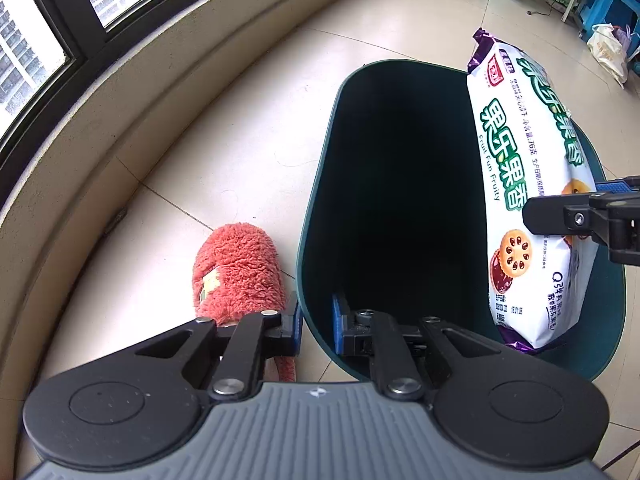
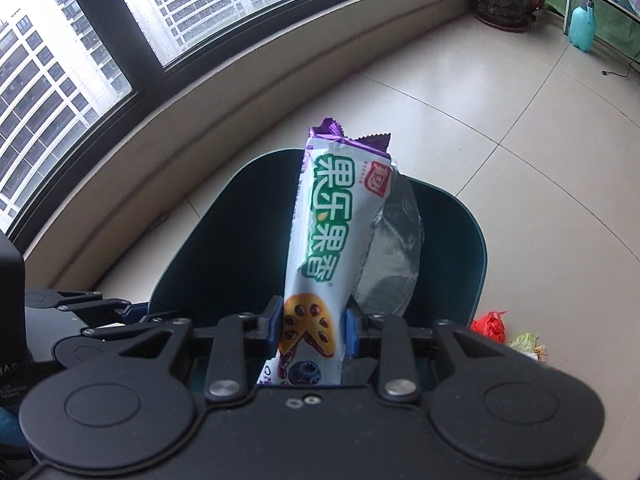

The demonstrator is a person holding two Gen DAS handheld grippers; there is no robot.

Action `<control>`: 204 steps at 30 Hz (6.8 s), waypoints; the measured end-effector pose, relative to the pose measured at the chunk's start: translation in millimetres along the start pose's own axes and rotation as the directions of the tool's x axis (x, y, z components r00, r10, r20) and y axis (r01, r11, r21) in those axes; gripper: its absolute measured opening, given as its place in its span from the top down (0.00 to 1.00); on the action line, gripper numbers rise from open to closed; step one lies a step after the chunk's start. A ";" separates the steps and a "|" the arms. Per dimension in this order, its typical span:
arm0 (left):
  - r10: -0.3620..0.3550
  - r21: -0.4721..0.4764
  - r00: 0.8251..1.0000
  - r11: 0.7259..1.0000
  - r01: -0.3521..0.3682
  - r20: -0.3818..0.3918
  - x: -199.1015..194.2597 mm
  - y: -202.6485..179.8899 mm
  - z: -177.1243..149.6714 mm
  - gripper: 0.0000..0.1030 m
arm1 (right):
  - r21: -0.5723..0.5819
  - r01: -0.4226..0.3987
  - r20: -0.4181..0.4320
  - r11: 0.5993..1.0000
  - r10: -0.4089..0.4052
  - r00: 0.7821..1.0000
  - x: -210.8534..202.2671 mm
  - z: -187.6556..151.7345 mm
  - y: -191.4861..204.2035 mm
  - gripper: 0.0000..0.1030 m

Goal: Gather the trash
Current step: 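Carry the snack wrapper over the teal bin and release it inside, then move the right gripper back to the pile and reach the red plastic bag, then grasp the red plastic bag with the right gripper, then lift the red bag over the teal bin and release it inside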

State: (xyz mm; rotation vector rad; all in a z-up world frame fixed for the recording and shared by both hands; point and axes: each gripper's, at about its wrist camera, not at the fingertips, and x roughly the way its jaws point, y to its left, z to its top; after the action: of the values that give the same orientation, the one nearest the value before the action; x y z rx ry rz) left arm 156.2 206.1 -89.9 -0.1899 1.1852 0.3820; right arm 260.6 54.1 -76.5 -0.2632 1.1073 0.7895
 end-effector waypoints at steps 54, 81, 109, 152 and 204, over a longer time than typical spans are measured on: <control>0.125 0.162 0.991 0.978 -0.131 0.047 -23.5 -31.6 -0.4 0.86 | 0.293 0.215 0.054 0.932 -0.241 0.969 -104.9 -119.0 -115.6 0.23; 0.134 0.131 0.988 0.981 -0.142 0.072 -0.3 -26.7 5.8 0.86 | 0.224 0.219 -0.193 0.950 -0.177 0.965 147.3 -113.4 -157.6 0.44; 0.132 0.121 0.989 0.983 -0.139 0.064 -0.1 -26.8 5.2 0.86 | 0.138 0.175 -0.048 0.975 -0.169 0.984 34.8 -106.2 -140.0 0.79; 0.124 0.153 0.990 0.979 -0.134 0.073 3.7 -26.1 3.7 0.86 | 0.040 0.149 -0.122 0.988 -0.143 0.982 99.1 -134.2 -142.0 0.35; 0.093 0.135 0.994 0.986 -0.101 0.062 5.1 -20.1 2.7 0.86 | -0.168 0.100 0.062 0.981 -0.091 0.994 -36.6 -48.9 35.5 0.94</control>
State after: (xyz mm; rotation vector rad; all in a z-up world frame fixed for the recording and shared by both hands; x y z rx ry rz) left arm 168.0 189.5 -94.7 -0.0016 1.1638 0.3867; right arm 194.3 35.9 -60.0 -0.4343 0.9703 0.8022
